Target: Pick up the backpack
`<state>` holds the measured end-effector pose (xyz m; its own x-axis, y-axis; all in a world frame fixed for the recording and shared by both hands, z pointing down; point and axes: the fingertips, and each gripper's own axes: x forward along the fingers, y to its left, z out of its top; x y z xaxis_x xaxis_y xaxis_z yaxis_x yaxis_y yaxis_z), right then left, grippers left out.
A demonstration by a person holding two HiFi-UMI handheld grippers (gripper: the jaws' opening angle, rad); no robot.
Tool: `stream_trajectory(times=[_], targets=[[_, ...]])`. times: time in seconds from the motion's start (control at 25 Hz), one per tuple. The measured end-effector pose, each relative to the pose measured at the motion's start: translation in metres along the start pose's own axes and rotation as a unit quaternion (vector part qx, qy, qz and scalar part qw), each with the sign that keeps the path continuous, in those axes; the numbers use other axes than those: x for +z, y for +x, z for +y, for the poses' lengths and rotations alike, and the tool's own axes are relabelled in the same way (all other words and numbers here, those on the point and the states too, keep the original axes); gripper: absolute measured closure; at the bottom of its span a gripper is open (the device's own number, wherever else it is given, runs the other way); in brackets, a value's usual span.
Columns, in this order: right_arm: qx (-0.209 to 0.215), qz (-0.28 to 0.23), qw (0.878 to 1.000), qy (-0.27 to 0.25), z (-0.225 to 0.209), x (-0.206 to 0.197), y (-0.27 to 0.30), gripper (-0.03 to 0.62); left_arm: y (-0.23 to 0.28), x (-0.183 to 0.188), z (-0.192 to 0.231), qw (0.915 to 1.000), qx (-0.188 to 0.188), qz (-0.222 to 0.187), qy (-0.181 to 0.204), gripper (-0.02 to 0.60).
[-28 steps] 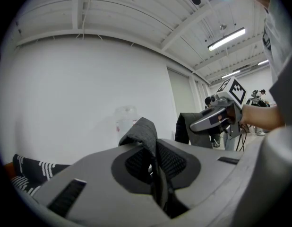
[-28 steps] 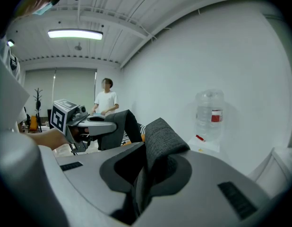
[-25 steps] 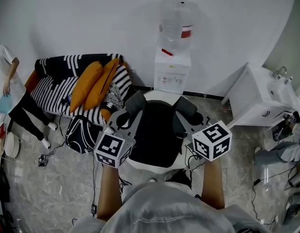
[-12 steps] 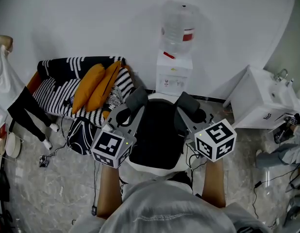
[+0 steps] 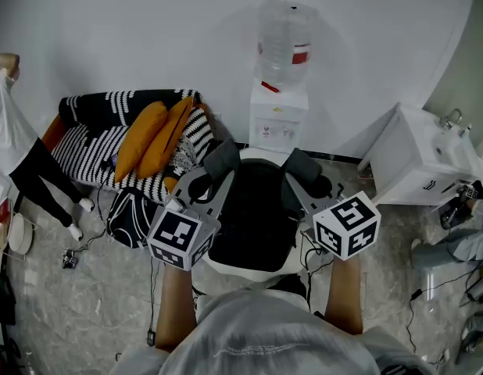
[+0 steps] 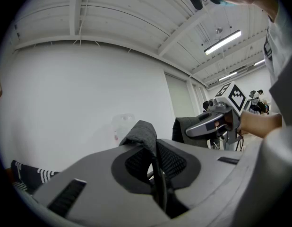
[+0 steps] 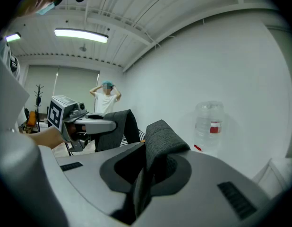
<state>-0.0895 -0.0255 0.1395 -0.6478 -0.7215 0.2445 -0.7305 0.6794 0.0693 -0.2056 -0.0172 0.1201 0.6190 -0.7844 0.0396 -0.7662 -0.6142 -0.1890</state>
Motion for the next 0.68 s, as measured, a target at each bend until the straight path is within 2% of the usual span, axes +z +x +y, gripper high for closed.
stream_trajectory(times=[0.68], targets=[[0.003,0.017,1.000,0.008,-0.003,-0.014,0.003,0.559,0.008,-0.012,-0.002,0.9998,-0.005,0.014,-0.016,0.535]])
